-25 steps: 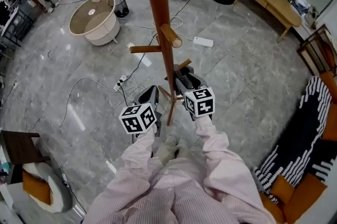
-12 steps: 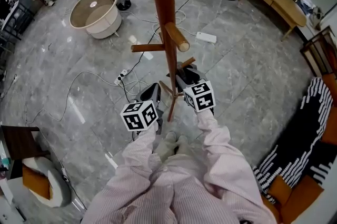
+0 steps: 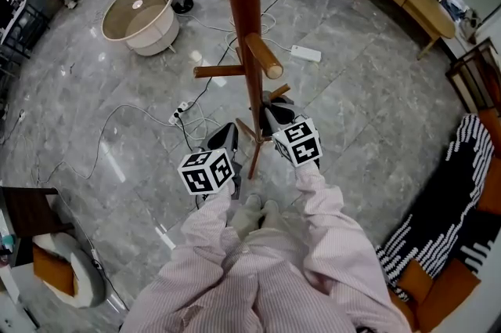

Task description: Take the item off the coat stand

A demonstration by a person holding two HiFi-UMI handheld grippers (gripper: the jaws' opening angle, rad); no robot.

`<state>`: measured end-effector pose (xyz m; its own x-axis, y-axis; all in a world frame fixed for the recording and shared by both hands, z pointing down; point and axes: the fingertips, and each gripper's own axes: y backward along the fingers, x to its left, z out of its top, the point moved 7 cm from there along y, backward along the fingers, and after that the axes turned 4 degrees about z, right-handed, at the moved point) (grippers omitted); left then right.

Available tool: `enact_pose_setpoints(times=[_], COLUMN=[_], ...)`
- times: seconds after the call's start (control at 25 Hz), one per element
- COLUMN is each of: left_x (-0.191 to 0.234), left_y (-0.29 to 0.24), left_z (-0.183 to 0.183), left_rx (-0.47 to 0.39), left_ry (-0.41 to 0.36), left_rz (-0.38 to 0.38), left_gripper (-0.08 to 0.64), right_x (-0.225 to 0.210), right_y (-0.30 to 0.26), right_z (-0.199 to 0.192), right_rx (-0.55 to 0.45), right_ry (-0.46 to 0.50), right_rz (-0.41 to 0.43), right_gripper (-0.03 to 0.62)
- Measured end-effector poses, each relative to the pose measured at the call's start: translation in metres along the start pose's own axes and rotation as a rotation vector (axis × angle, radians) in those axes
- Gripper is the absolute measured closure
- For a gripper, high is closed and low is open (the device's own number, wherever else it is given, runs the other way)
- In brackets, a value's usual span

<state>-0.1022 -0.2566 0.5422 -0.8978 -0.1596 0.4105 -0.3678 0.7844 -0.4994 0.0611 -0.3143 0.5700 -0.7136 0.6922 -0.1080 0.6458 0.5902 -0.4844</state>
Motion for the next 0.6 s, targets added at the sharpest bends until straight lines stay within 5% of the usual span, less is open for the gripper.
enact_pose_setpoints(times=[0.6], left_x=[-0.011], left_y=[0.004], left_z=[0.009], left_rx=[-0.017], left_ry=[-0.019], left_rz=[-0.041], left_gripper=[0.558], right_x=[-0.001], right_y=[0.017], right_z=[0.014], right_rx=[-0.028], right_ry=[0.004], right_rz=[-0.063], right_gripper=[0.575])
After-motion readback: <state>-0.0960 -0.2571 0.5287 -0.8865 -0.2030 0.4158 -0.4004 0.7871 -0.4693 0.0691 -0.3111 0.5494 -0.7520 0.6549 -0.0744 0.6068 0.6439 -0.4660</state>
